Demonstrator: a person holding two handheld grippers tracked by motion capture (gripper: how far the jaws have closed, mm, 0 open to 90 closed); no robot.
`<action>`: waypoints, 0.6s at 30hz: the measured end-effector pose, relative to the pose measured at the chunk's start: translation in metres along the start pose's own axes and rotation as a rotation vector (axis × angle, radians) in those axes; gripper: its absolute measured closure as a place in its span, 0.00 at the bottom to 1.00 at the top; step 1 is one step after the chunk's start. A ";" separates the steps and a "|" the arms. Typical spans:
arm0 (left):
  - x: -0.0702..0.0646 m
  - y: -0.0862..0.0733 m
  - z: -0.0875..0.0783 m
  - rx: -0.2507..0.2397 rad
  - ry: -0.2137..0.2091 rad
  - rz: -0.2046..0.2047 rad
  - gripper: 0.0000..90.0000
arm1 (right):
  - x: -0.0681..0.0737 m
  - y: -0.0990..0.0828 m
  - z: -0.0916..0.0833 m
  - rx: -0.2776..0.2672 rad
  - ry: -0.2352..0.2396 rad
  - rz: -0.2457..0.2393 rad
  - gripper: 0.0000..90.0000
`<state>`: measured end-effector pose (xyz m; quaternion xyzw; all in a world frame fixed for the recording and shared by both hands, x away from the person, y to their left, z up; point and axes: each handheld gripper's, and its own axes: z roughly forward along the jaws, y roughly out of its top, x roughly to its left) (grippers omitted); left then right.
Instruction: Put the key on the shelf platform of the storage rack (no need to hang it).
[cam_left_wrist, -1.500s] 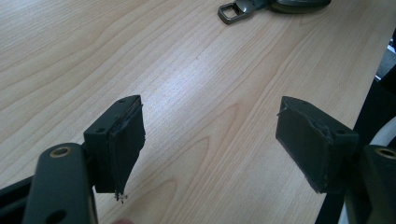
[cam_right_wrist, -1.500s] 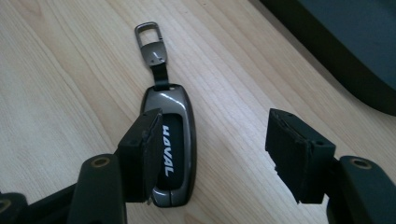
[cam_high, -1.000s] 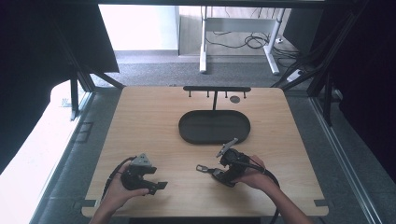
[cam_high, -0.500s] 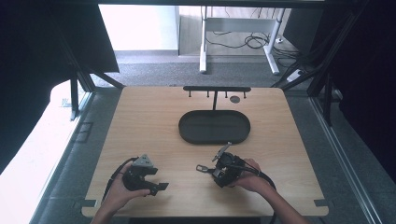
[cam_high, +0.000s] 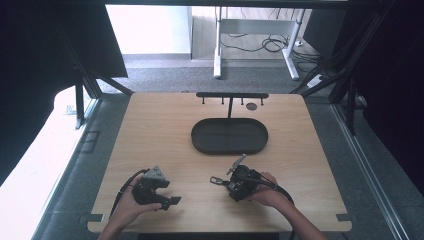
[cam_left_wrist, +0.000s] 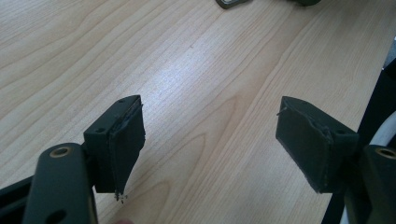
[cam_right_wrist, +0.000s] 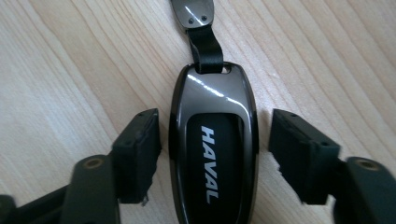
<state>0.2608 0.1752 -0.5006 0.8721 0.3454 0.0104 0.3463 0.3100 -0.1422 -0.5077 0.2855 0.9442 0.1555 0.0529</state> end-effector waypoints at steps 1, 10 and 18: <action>0.000 0.000 0.000 0.000 -0.001 0.000 0.27 | 0.000 0.000 0.000 0.000 0.000 0.000 0.43; -0.001 0.000 0.000 -0.007 -0.001 -0.005 0.27 | -0.003 0.000 -0.001 -0.016 0.009 -0.001 0.54; 0.003 -0.001 -0.002 -0.004 0.007 -0.007 0.27 | 0.002 0.002 -0.001 -0.020 -0.009 -0.044 0.54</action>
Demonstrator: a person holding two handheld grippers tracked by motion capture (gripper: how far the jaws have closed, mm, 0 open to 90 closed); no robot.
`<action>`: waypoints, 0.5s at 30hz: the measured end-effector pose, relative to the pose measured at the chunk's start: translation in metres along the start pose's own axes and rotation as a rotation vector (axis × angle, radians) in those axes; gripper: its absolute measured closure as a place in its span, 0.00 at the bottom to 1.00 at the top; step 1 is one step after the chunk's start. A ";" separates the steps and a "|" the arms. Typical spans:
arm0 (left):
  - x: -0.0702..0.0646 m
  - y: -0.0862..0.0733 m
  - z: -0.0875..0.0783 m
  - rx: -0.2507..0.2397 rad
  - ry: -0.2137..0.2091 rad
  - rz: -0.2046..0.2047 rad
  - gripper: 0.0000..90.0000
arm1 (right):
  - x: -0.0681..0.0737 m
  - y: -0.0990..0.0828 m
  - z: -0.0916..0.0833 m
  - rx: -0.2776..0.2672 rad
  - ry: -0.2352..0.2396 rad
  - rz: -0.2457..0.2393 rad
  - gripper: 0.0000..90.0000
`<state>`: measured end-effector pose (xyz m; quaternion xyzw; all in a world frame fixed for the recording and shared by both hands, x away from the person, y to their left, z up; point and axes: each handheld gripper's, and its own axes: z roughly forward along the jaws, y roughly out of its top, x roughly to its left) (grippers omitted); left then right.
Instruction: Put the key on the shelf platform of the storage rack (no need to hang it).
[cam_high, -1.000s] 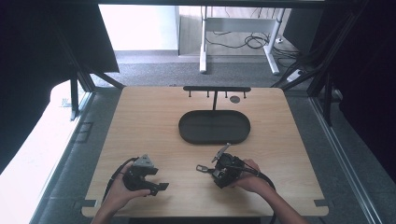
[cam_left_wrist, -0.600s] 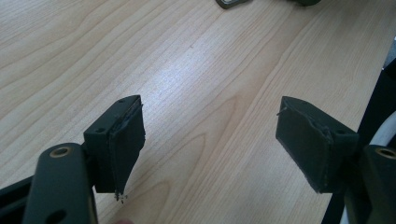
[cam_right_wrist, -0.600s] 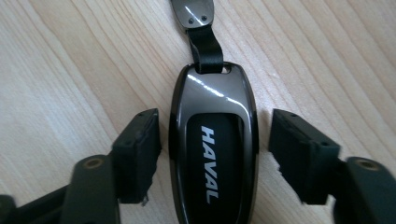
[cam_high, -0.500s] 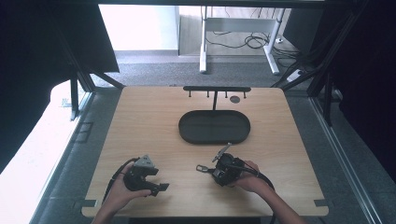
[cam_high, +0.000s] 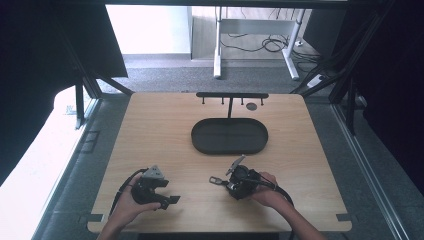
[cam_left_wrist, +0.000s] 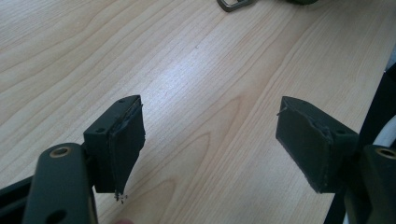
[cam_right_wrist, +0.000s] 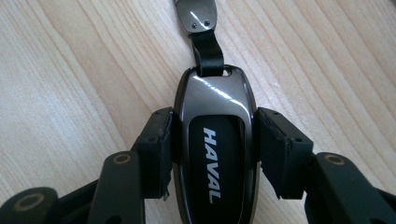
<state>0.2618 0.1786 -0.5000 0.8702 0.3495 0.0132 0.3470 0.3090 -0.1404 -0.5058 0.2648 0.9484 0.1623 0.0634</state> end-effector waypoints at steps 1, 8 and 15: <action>0.000 0.000 0.000 0.000 0.000 -0.001 0.27 | -0.001 0.000 0.000 0.000 0.000 0.000 0.54; 0.001 0.000 0.000 -0.003 0.003 -0.008 0.27 | -0.008 0.001 -0.008 -0.027 0.024 0.017 0.55; -0.001 0.001 0.001 0.000 0.002 -0.001 0.27 | -0.012 0.002 -0.025 -0.078 0.001 0.009 0.55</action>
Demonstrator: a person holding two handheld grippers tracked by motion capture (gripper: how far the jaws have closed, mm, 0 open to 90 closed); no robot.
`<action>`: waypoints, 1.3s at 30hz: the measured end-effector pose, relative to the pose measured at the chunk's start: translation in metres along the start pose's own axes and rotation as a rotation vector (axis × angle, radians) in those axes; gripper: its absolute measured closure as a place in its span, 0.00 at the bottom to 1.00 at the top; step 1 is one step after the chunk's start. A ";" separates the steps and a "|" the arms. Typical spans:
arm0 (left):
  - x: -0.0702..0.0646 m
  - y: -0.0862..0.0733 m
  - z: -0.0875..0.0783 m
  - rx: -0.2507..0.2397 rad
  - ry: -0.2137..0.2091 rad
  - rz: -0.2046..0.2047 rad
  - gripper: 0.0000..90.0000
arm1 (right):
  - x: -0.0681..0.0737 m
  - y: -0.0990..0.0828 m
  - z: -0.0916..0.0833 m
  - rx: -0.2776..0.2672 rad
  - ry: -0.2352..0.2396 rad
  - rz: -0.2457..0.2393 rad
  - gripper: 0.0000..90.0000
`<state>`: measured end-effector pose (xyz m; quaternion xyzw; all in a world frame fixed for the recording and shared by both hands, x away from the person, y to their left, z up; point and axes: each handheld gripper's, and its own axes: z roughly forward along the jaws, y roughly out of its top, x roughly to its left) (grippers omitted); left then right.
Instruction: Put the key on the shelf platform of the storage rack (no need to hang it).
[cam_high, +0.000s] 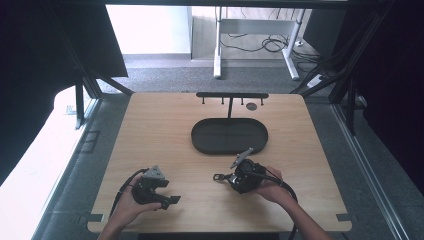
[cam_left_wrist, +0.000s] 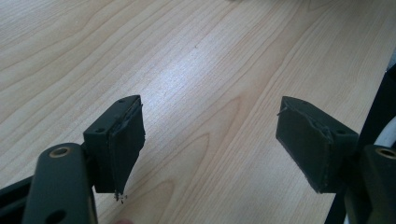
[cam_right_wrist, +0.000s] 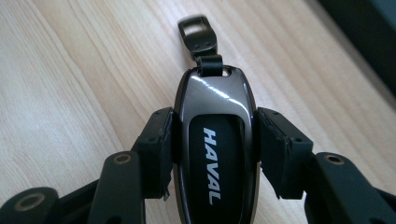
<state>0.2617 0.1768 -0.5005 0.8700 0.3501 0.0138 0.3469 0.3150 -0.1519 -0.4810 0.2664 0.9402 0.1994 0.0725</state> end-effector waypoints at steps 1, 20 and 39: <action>0.000 0.000 0.000 0.001 0.000 -0.001 0.27 | 0.000 0.000 0.000 0.000 0.000 0.000 0.55; 0.000 0.000 -0.002 -0.006 0.003 0.007 0.27 | -0.009 0.014 -0.036 -0.086 -0.051 0.010 0.55; 0.000 0.000 -0.002 -0.004 0.004 0.004 0.27 | -0.034 0.025 -0.047 -0.104 -0.073 0.056 0.55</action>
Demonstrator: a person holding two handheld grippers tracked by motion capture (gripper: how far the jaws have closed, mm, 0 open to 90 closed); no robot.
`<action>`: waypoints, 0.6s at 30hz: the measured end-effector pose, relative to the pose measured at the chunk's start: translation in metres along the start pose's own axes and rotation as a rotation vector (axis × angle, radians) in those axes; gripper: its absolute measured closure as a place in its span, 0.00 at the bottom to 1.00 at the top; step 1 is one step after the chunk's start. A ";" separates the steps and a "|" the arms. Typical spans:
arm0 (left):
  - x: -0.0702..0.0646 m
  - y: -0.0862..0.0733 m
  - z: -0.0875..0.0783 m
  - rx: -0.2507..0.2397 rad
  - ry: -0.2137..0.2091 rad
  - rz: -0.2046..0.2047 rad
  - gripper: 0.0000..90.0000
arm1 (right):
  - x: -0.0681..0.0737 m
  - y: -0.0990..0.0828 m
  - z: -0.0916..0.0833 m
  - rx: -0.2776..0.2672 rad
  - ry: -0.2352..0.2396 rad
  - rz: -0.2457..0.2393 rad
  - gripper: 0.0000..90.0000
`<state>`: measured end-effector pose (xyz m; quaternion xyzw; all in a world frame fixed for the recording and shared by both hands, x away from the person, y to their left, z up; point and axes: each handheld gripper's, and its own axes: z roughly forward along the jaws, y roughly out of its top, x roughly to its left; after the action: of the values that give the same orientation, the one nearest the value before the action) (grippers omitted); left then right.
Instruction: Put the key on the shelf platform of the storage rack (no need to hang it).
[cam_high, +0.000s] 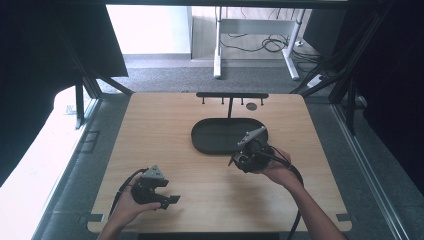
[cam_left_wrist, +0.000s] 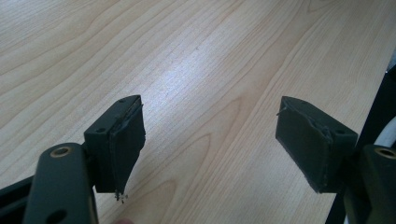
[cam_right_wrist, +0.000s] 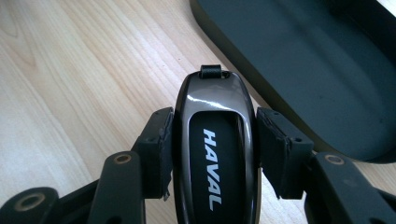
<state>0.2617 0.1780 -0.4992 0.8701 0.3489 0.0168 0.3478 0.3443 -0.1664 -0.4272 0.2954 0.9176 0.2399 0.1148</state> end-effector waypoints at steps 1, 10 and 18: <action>0.000 0.000 0.000 0.000 -0.001 0.002 0.27 | -0.003 0.001 0.000 0.002 -0.004 0.003 0.55; 0.000 0.000 0.001 -0.003 -0.003 -0.006 0.27 | -0.014 0.005 0.001 -0.001 -0.014 0.021 0.55; 0.003 -0.002 0.003 0.002 -0.003 -0.016 0.27 | -0.023 0.008 0.003 0.009 -0.013 0.041 0.55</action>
<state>0.2635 0.1790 -0.5027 0.8678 0.3551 0.0122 0.3475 0.3678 -0.1736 -0.4242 0.3161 0.9117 0.2361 0.1147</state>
